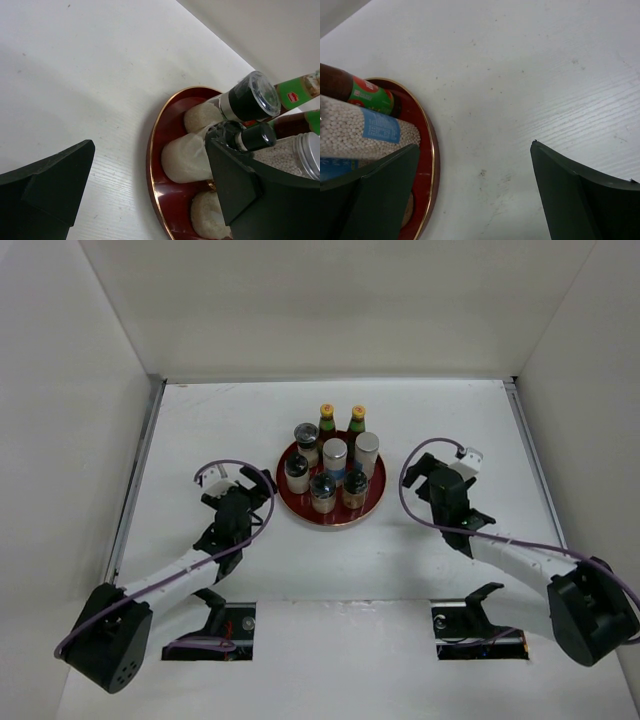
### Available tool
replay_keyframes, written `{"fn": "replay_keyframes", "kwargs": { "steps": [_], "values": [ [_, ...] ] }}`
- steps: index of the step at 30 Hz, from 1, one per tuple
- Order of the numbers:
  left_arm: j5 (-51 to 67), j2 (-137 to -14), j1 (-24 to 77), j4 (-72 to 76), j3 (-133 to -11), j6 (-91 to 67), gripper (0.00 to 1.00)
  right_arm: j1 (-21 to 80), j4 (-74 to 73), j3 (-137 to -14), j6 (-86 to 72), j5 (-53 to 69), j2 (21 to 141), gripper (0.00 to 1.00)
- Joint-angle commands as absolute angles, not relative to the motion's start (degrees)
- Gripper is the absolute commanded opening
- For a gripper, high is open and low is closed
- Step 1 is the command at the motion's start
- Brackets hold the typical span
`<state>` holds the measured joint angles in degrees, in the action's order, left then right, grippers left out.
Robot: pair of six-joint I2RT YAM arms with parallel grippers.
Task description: Organize the condiment bottles
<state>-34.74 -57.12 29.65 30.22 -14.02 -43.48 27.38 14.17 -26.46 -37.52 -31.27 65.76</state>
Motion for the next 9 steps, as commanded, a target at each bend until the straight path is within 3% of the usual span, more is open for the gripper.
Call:
{"fn": "replay_keyframes", "kwargs": {
  "steps": [1, 9],
  "values": [
    [-35.8, -56.0, 28.3, 29.5, -16.8, -43.7, 1.00, 26.8, 18.0, -25.9, -41.2, -32.1, 63.5, 1.00],
    [-36.6, -56.4, 26.2, 19.2, -22.1, -43.9, 1.00, 27.4, 19.0, -25.9, -42.1, -31.5, 67.1, 1.00]
  ]
}}
